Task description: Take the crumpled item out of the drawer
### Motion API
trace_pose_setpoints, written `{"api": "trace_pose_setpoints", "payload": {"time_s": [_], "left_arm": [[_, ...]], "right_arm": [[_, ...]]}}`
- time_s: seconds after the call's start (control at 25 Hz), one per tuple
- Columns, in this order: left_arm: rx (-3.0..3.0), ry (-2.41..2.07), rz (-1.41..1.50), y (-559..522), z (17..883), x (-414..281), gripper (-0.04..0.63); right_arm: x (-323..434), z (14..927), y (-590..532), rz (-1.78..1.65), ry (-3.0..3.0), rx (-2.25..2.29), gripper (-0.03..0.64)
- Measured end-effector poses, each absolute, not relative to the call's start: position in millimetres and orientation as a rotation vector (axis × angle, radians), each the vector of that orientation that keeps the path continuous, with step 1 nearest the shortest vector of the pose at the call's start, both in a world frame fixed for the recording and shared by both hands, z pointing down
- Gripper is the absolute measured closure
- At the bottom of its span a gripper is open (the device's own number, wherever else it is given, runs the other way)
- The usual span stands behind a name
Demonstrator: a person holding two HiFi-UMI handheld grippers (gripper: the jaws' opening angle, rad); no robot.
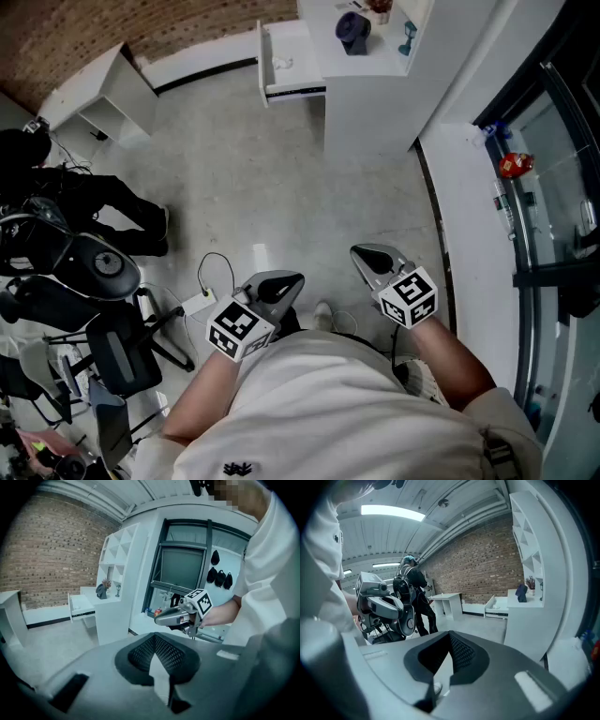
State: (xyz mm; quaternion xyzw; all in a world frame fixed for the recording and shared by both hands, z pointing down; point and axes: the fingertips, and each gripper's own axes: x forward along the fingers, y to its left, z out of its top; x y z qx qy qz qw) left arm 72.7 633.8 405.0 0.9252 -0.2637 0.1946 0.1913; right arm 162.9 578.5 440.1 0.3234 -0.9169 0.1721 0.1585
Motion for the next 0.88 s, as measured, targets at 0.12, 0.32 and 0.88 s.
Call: {"api": "trace_pose_setpoints", "payload": {"time_s": [0.12, 0.32, 0.88], "left_arm": [[2.572, -0.751, 0.543, 629.3, 409.7, 68.0, 0.589], [2.574, -0.745, 0.525, 596.3, 414.3, 63.4, 0.589], [2.664, -0.600, 0.486, 433.6, 405.4, 47.3, 0.589]], "right_arm": [[165.0, 441.7, 570.8, 0.497, -2.619, 0.925, 0.606], [163.9, 445.2, 534.0, 0.490, -2.608, 0.960, 0.605], [148.4, 424.4, 345.7, 0.436, -2.557, 1.134, 0.388]]}}
